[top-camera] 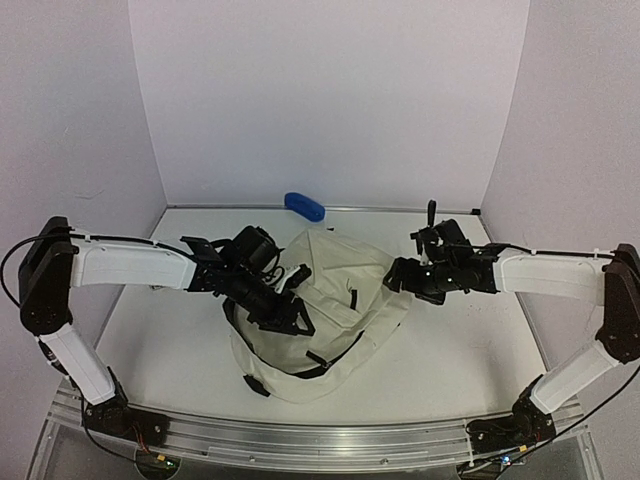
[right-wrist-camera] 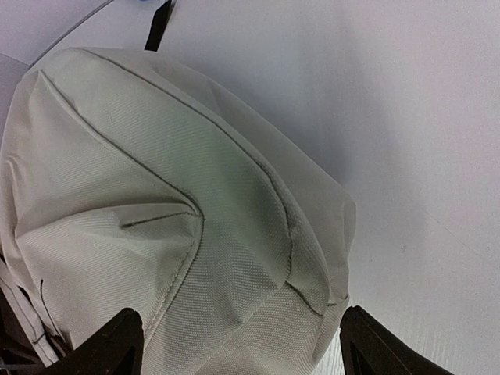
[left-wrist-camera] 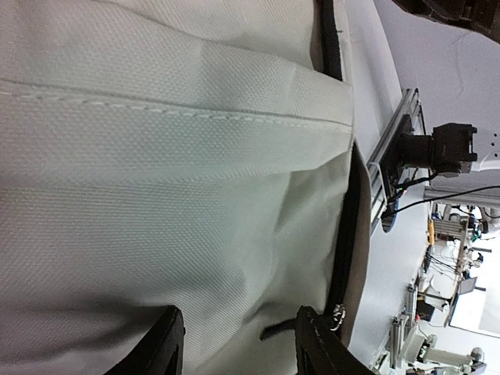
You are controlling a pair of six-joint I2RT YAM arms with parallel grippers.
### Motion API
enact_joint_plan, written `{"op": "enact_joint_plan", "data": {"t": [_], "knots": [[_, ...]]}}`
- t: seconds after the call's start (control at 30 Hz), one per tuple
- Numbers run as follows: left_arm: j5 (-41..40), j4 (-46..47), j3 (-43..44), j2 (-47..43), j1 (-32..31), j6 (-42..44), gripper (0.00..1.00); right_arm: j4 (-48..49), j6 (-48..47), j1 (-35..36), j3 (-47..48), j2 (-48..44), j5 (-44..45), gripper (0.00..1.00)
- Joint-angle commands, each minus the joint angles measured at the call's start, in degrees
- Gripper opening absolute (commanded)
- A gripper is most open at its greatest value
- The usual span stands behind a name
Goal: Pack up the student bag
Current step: Zip the student bag at the center of the board.
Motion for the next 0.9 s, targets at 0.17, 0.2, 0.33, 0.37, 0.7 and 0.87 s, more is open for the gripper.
{"op": "enact_joint_plan", "data": {"t": [0.17,0.2,0.33,0.37,0.7,0.87], "knots": [[11.2,11.9,-3.1,0.1,-0.7,-5.1,0.46,3.0,0.2,-0.4,-0.4,1.1,-0.3,0.85],[11.6,11.9,-3.2,0.4,-0.9,-5.4,0.46,3.0,0.3,-0.4,-0.5,1.1,-0.4,0.85],[11.2,10.0,-3.6,0.6,-1.7,-5.6,0.44,3.2,0.4,-0.4,-0.7,1.1,-0.3,0.85],[10.6,9.4,-3.6,0.3,-1.8,-5.5,0.44,3.3,0.4,-0.4,-0.7,1.1,-0.3,0.85],[9.8,6.4,-3.8,0.7,-2.9,-5.4,0.43,4.1,1.0,-0.4,-1.1,1.3,-1.1,0.85],[10.6,7.2,-4.3,1.0,-3.2,-5.7,0.43,4.3,1.0,-0.4,-1.1,1.6,-1.3,0.84]]}}
